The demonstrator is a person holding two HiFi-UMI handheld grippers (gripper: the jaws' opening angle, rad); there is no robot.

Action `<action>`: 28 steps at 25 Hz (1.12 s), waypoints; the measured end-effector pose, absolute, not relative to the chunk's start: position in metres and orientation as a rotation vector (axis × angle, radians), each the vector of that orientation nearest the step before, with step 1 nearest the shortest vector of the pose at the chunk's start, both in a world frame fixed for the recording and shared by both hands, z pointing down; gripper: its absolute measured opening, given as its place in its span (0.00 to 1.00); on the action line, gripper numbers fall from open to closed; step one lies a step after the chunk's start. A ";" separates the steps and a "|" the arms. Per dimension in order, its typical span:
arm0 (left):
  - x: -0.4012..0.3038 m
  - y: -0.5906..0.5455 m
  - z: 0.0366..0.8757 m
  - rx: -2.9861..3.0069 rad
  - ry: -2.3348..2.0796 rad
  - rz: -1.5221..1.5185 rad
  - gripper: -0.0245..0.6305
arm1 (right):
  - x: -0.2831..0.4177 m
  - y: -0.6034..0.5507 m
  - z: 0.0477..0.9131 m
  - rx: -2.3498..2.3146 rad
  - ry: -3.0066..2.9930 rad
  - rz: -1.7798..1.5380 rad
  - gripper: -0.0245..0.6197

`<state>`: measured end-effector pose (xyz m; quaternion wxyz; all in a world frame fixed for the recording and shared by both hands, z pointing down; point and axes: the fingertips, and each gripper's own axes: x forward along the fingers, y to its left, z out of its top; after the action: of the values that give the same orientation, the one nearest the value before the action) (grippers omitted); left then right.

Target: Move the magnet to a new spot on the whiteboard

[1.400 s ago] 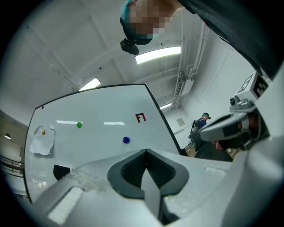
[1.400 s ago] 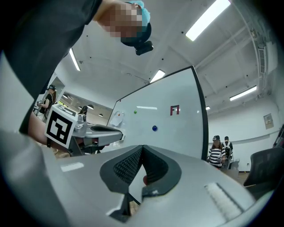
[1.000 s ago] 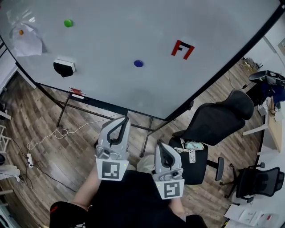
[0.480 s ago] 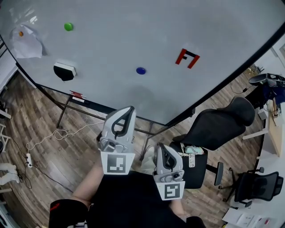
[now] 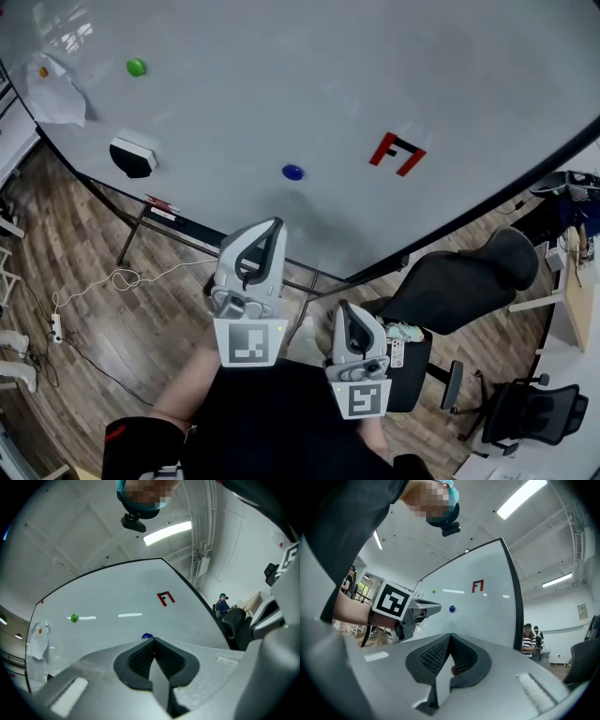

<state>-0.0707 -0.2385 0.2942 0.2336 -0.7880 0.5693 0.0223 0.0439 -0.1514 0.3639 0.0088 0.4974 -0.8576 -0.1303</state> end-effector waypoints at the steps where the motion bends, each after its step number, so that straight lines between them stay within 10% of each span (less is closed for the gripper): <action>1: -0.071 -0.241 0.295 -2.156 1.571 0.062 0.04 | 0.044 -0.154 0.364 1.542 -2.683 -0.408 0.04; 28: -0.062 -0.298 0.277 -2.123 1.597 0.072 0.22 | 0.065 -0.203 0.371 1.509 -2.682 -0.390 0.04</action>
<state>-0.0623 -0.2976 0.2769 0.2398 -0.7756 0.5833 0.0264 0.0653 -0.2035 0.3710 0.0197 0.4865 -0.8644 -0.1256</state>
